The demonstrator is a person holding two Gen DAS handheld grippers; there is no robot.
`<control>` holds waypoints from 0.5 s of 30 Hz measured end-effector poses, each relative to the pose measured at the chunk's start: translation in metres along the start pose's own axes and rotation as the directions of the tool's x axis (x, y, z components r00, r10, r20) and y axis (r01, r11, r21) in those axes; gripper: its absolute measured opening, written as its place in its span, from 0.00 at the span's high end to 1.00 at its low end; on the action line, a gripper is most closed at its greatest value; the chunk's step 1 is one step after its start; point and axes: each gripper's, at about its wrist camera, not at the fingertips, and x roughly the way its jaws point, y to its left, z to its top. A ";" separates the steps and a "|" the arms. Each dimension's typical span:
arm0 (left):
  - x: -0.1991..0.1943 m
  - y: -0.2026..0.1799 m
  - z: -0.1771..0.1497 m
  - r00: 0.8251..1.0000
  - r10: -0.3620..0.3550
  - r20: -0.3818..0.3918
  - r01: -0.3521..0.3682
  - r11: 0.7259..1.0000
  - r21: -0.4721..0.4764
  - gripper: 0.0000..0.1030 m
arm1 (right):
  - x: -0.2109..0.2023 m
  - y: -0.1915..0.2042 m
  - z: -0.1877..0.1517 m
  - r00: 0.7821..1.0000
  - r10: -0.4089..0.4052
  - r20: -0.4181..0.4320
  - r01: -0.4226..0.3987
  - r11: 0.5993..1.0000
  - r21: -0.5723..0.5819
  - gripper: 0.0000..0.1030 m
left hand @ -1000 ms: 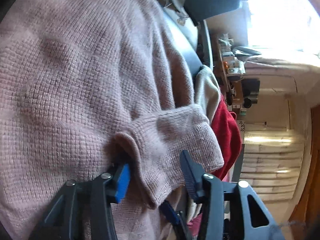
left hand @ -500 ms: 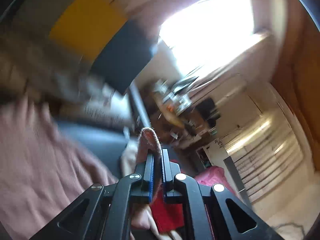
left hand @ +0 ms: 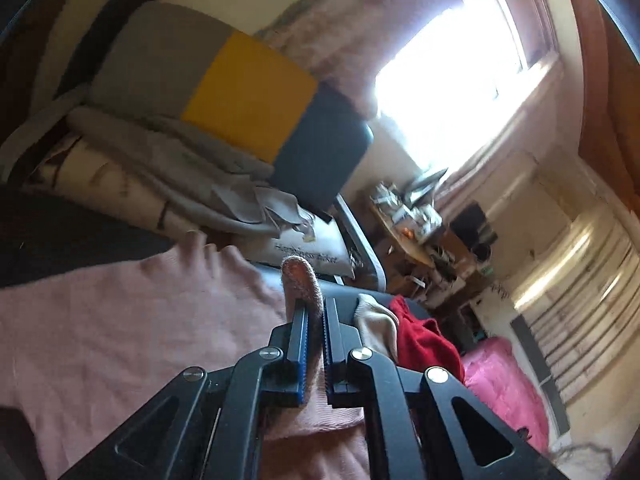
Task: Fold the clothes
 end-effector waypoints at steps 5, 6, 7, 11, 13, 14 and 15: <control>-0.026 0.044 -0.032 0.996 -0.027 0.082 0.033 0.997 -0.068 0.95 | 0.027 -0.015 0.020 0.999 -0.029 0.022 0.025 0.986 0.164 0.00; -0.029 0.053 -0.038 0.996 -0.027 0.089 0.035 0.995 -0.090 0.95 | 0.030 -0.014 0.026 0.998 -0.039 0.043 0.031 0.984 0.174 0.00; -0.030 0.062 -0.044 0.996 -0.013 0.091 0.024 0.993 -0.113 0.95 | 0.034 -0.012 0.031 0.997 -0.048 0.064 0.036 0.982 0.184 0.00; -0.020 0.111 -0.077 0.993 0.120 -0.001 -0.118 0.976 -0.185 0.95 | 0.039 -0.009 0.050 0.973 -0.128 0.192 0.089 0.977 0.196 0.00; -0.014 0.136 -0.097 0.983 0.167 -0.071 -0.179 0.961 -0.212 0.95 | 0.042 -0.017 0.047 0.973 -0.131 0.191 0.086 0.970 0.227 0.00; -0.012 0.145 -0.106 0.979 0.179 -0.099 -0.197 0.955 -0.222 0.95 | 0.044 -0.021 0.044 0.974 -0.133 0.183 0.087 0.967 0.238 0.00; -0.011 0.153 -0.113 0.977 0.177 -0.116 -0.200 0.952 -0.233 0.95 | 0.042 -0.021 0.041 0.977 -0.124 0.172 0.085 0.972 0.218 0.00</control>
